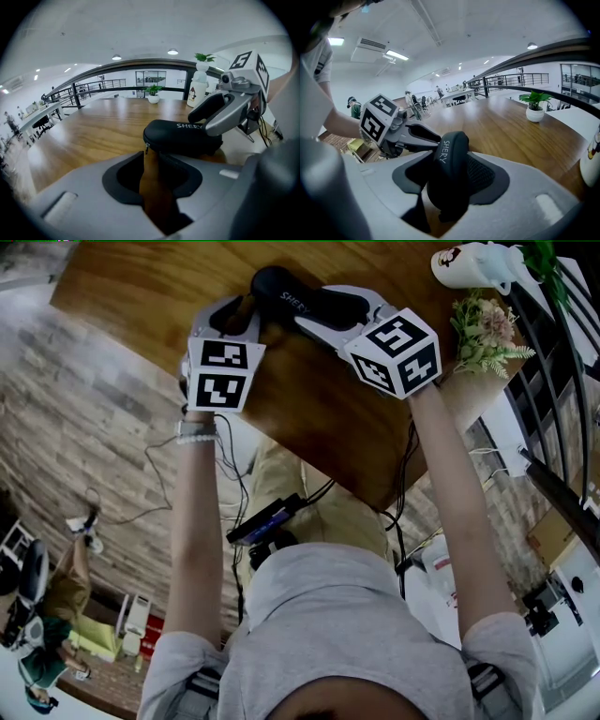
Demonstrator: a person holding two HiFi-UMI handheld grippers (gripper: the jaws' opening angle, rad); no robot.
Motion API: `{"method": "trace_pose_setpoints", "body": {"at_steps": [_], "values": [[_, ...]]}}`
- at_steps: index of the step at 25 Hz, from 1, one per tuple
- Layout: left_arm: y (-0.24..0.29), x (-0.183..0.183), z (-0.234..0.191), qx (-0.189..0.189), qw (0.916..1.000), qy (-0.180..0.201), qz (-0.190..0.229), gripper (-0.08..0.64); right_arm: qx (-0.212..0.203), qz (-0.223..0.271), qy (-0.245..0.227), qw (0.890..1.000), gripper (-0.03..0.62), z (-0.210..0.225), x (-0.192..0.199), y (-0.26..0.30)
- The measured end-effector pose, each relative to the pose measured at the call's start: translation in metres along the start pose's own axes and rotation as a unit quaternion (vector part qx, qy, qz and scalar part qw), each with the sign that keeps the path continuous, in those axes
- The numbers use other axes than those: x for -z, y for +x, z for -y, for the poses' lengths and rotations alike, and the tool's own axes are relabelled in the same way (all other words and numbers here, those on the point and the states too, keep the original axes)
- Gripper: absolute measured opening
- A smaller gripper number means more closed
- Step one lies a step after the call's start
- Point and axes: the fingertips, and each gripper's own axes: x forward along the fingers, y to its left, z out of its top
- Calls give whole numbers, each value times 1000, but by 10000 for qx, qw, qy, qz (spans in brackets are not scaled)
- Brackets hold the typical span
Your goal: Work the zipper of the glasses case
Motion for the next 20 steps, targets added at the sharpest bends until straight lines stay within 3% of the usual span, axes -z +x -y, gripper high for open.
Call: {"method": "trace_pose_setpoints", "body": {"at_steps": [3, 8, 10, 20], "values": [[-14, -4, 7, -7, 9999, -46, 157, 101, 308, 162, -38, 9994, 212, 3, -3, -8], [-46, -25, 19, -63, 9984, -78, 555, 12, 1035, 499, -147, 9933, 56, 5, -17, -39], [-60, -38, 27, -25, 9973, -30, 736, 12, 1286, 622, -161, 9896, 7, 5, -22, -56], [-138, -83, 56, 280, 9870, 256, 1563, 12, 1972, 1311, -292, 9711, 2, -33, -47, -132]]}}
